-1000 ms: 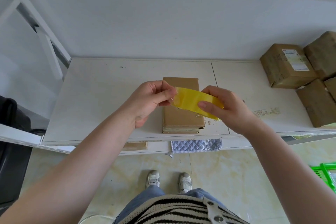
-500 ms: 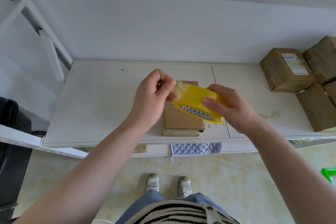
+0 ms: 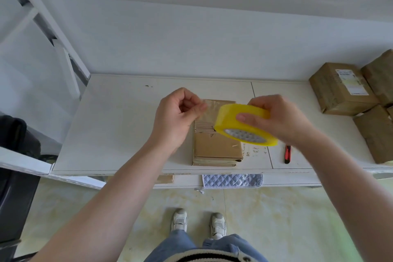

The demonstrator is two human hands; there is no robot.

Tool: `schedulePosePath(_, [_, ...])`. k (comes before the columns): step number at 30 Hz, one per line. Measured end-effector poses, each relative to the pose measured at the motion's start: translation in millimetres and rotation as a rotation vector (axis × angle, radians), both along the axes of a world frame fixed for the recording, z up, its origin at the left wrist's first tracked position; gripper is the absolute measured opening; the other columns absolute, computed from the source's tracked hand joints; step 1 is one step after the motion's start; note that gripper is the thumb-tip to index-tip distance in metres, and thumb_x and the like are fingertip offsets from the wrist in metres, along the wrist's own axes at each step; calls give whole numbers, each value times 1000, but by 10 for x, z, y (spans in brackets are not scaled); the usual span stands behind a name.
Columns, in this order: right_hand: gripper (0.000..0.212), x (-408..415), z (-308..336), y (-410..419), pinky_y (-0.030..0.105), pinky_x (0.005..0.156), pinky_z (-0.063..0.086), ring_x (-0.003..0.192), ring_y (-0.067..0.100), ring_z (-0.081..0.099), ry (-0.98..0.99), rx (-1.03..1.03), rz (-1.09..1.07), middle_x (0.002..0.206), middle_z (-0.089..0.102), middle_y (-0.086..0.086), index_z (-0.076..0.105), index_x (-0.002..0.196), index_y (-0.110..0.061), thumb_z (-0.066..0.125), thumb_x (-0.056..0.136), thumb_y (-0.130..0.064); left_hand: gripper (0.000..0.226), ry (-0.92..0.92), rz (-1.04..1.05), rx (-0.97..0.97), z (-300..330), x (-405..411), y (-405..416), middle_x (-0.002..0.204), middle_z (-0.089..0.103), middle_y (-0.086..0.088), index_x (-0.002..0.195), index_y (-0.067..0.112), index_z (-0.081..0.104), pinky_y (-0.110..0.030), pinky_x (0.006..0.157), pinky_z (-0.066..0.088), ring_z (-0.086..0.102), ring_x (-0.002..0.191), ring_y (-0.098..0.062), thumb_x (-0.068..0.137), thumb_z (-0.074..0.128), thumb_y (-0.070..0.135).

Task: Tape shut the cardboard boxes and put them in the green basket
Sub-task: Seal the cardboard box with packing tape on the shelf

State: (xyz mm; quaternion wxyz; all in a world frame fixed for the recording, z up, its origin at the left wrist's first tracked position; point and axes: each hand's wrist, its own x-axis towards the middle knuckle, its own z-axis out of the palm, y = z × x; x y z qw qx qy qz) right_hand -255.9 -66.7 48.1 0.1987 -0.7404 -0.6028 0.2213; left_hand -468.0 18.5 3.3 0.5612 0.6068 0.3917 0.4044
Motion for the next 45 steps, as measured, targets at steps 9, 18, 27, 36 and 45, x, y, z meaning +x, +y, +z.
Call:
schedulePosePath(9, [73, 453, -67, 352, 25, 51, 34, 57, 15, 55, -260, -194, -37, 59, 58, -2, 64, 58, -21, 45, 53, -91, 20, 38, 94, -138, -412, -62, 232, 54, 58, 7, 73, 14, 62, -21, 56, 42, 48, 51, -8, 82, 72, 0])
schedulePosePath(18, [65, 474, -572, 517, 25, 51, 34, 58, 13, 56, -449, -290, -55, 60, 59, -3, 62, 62, -20, 53, 70, -83, 10, 136, 118, -342, -1061, 19, 345, 64, 57, -3, 81, 5, 62, -17, 55, 43, 48, 49, -3, 85, 71, 2])
schedulePosePath(27, [56, 518, -740, 594, 27, 57, 40, 62, 11, 55, -459, -351, -57, 64, 58, -5, 53, 61, -26, 54, 74, -80, 13, 144, 120, -387, -1375, 115, 376, 66, 57, -3, 79, 8, 61, -15, 55, 43, 51, 54, -6, 87, 70, 2])
schedulePosePath(36, [59, 587, -866, 580, 26, 56, 42, 59, 10, 57, -473, -358, -75, 61, 60, -5, 58, 63, -23, 54, 74, -81, 11, 172, 113, -393, -1471, 180, 392, 70, 62, -1, 81, 10, 63, -13, 55, 46, 56, 61, -9, 87, 71, 6])
schedulePosePath(45, [58, 609, -922, 601, 23, 51, 34, 58, 9, 54, -480, -371, -79, 62, 59, -6, 57, 65, -23, 53, 74, -81, 27, 218, 139, -423, -1530, 206, 356, 85, 62, -6, 89, 20, 43, -25, 67, 47, 58, 75, -21, 90, 69, 16])
